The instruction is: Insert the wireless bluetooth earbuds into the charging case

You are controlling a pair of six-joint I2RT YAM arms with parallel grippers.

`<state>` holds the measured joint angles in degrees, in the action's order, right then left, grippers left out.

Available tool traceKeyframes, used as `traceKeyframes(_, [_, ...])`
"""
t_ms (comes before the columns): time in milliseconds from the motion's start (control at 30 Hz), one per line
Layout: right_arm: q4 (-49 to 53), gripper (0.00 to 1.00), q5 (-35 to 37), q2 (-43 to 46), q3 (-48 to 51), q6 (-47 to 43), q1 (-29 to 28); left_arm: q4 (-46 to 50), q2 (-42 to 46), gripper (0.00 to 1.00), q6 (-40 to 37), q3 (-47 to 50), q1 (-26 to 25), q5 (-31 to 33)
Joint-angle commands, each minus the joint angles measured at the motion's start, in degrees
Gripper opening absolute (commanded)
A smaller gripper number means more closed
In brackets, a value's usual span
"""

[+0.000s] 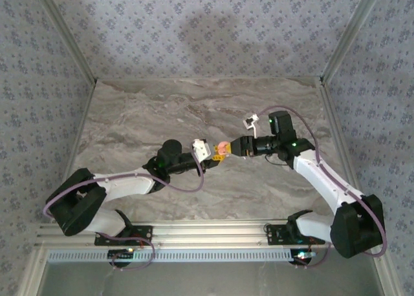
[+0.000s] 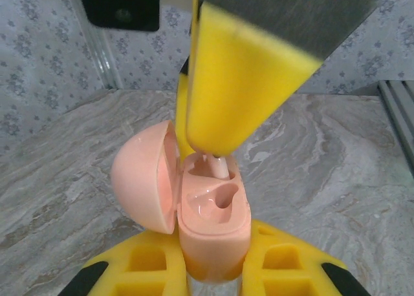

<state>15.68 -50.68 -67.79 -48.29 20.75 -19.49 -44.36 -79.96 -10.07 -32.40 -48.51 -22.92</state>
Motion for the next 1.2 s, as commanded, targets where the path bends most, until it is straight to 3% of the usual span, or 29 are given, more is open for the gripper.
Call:
traceKeyframes(0, [3.48, 0.61, 1.02, 2.46, -3.27, -1.93, 0.33, -0.52, 0.55, 0.09, -2.36, 0.06, -0.40, 2.32])
traceKeyframes(267, [8.09, 0.59, 1.90, 4.67, -5.84, -3.56, 1.00, 0.24, -0.94, 0.09, -2.81, 0.06, -0.36, 2.88])
traceKeyframes(567, [9.82, 0.36, 3.54, 3.04, -6.47, -4.06, 0.58, 0.58, -0.74, 0.09, -3.03, -0.45, -0.36, 2.66])
traceKeyframes(667, [9.88, 0.32, 3.63, 2.27, -6.73, -4.16, 0.08, 0.76, -0.62, 0.08, -2.94, -0.64, -0.36, 2.56])
traceKeyframes(1167, [8.33, 0.23, 2.78, -0.74, -6.90, -4.51, -1.07, 1.54, -0.28, 0.08, -2.86, -1.61, -0.41, 1.74])
